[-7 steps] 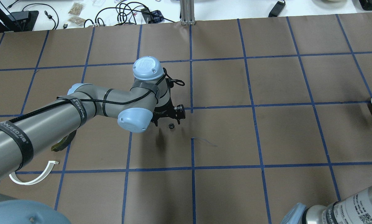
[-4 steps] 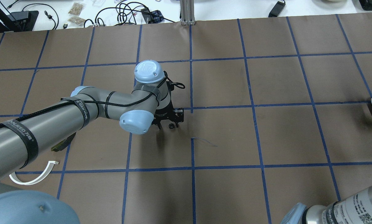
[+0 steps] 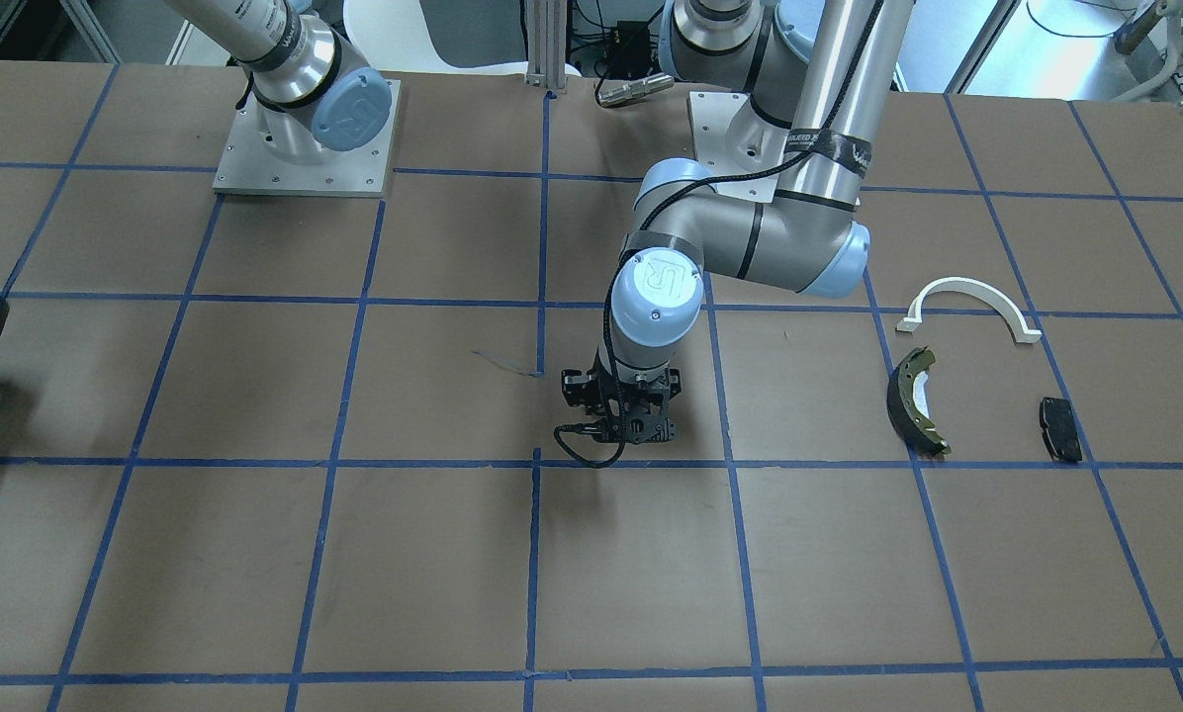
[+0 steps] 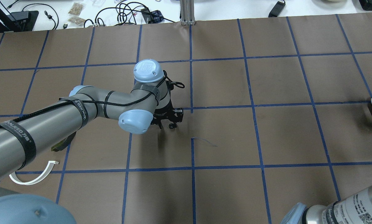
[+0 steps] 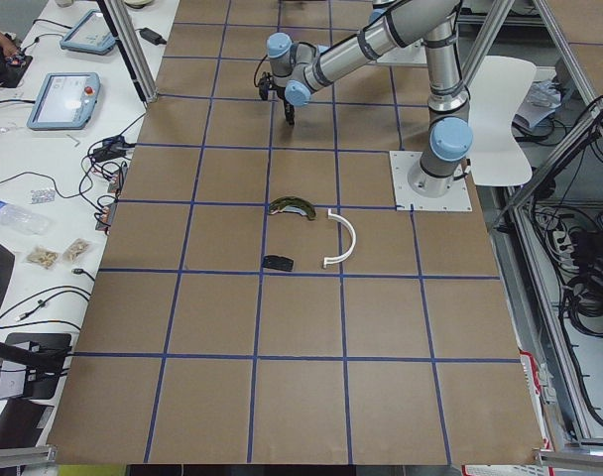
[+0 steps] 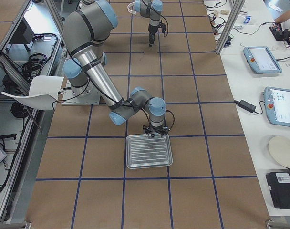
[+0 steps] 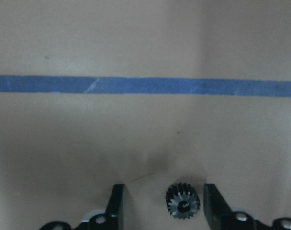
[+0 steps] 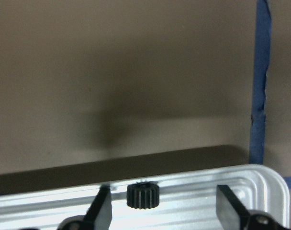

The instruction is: Place bearing gear from tray to pile

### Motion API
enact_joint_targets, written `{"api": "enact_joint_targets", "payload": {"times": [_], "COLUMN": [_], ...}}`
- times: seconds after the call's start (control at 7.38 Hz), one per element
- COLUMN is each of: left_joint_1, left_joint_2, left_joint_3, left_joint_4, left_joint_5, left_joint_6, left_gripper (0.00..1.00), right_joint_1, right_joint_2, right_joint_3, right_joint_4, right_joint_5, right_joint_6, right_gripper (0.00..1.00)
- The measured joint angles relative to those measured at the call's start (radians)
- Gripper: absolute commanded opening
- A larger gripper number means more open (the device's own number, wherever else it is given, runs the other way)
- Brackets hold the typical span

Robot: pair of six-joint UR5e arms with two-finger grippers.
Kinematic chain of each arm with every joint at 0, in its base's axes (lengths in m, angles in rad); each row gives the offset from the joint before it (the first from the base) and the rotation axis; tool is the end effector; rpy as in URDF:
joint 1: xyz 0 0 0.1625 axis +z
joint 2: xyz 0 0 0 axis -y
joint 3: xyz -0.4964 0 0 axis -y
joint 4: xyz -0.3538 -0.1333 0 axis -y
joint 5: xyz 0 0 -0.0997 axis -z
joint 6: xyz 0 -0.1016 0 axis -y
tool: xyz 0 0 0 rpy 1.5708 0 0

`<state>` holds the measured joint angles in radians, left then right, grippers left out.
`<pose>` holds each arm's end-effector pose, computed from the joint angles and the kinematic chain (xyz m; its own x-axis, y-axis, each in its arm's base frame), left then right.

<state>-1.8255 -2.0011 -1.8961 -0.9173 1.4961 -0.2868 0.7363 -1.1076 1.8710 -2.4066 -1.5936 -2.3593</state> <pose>-0.2758 -0.5001 0.2601 -0.9984 -0.0384 0.0424 -0.0331 0.9924 0.1188 -0.3449 -0.4894 0.2679 -0.0456 -0.9984 0.0349 -0.9966 0.0479 0.0673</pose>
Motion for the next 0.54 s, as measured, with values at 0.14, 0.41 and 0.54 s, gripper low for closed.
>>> {"api": "enact_joint_targets", "payload": {"times": [0.14, 0.41, 0.54], "left_joint_1": [0.000, -0.001, 0.000], "left_joint_2": [0.001, 0.002, 0.009], "left_joint_3": [0.000, 0.000, 0.005], "left_joint_4": [-0.002, -0.004, -0.006], "left_joint_5": [0.003, 0.008, 0.008], "left_joint_6": [0.000, 0.002, 0.007], "left_gripper": [0.00, 0.00, 0.00], "right_joint_1": [0.000, 0.000, 0.000], "right_joint_2": [0.000, -0.001, -0.002], "right_joint_3": [0.000, 0.000, 0.001], "right_joint_4": [0.000, 0.001, 0.002], "right_joint_5": [-0.001, -0.015, -0.019], "right_joint_6": [0.000, 0.000, 0.000], "right_gripper": [0.27, 0.14, 0.10]}}
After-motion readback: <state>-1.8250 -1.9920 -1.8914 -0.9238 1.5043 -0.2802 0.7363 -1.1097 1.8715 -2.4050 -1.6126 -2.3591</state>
